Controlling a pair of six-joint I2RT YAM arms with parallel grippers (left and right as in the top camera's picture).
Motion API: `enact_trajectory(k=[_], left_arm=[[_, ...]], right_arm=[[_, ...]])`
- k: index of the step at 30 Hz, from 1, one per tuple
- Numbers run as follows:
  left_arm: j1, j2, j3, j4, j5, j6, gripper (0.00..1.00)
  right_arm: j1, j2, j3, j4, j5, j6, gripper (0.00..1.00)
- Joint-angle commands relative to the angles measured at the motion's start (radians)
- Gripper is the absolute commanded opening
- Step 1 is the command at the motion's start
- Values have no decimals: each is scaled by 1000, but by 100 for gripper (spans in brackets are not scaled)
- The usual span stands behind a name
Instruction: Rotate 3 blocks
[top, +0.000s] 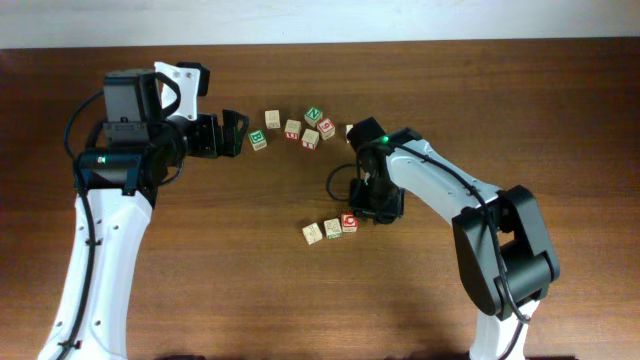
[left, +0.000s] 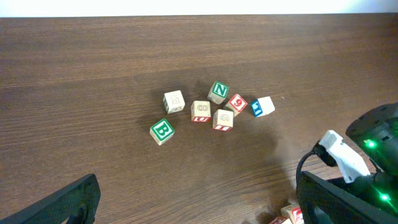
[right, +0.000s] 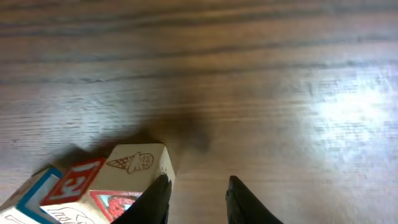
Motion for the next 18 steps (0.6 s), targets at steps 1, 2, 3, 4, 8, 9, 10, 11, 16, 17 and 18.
enact_trajectory(k=[1, 2, 3, 4, 8, 9, 10, 11, 16, 17, 18], left_arm=[[6, 0, 19, 5, 10, 8, 99], [6, 0, 19, 5, 10, 8, 99], [6, 0, 19, 5, 10, 8, 99], [6, 0, 19, 5, 10, 8, 99], [6, 0, 19, 5, 10, 8, 99], [6, 0, 19, 5, 10, 8, 99], [6, 0, 19, 5, 10, 8, 99], [6, 0, 19, 5, 10, 8, 99], [6, 0, 19, 5, 10, 8, 99], [6, 0, 19, 5, 10, 8, 99], [6, 0, 19, 5, 10, 8, 99]], right_arm=[[3, 4, -3, 2, -2, -119, 32], [3, 4, -3, -2, -4, -160, 31], [3, 4, -3, -4, -10, -194, 31], [3, 4, -3, -6, -21, -223, 31], [28, 4, -3, -6, -46, -303, 32], [44, 4, -3, -6, -46, -317, 32], [54, 4, -3, -6, -46, -319, 32], [63, 4, -3, -6, -46, -319, 32], [65, -5, 6, -7, -49, -319, 32], [64, -13, 16, -13, -49, -319, 32], [64, -27, 45, -39, -49, -319, 32]])
